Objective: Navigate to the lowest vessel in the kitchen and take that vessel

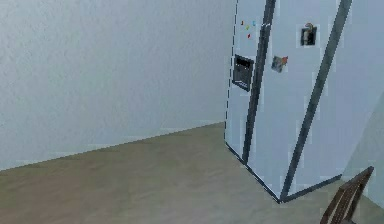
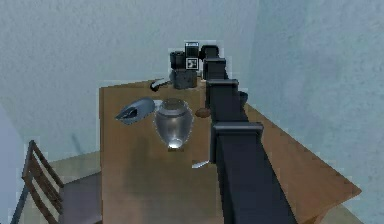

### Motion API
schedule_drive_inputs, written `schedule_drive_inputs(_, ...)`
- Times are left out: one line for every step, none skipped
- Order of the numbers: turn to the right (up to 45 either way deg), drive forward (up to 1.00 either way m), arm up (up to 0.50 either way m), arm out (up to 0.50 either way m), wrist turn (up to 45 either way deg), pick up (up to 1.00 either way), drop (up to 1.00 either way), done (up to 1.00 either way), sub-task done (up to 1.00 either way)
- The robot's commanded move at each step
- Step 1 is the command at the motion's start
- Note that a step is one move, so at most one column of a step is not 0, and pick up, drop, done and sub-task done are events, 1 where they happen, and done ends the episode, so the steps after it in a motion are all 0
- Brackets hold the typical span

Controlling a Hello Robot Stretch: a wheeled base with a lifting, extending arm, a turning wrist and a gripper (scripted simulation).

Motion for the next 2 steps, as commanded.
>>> schedule_drive_inputs(0.0,0.00,-0.26,0.00,0.0,0.00,0.00,0.00,0.00)
schedule_drive_inputs(0.0,0.00,0.00,0.00,0.0,1.00,0.00,0.00,0.00)
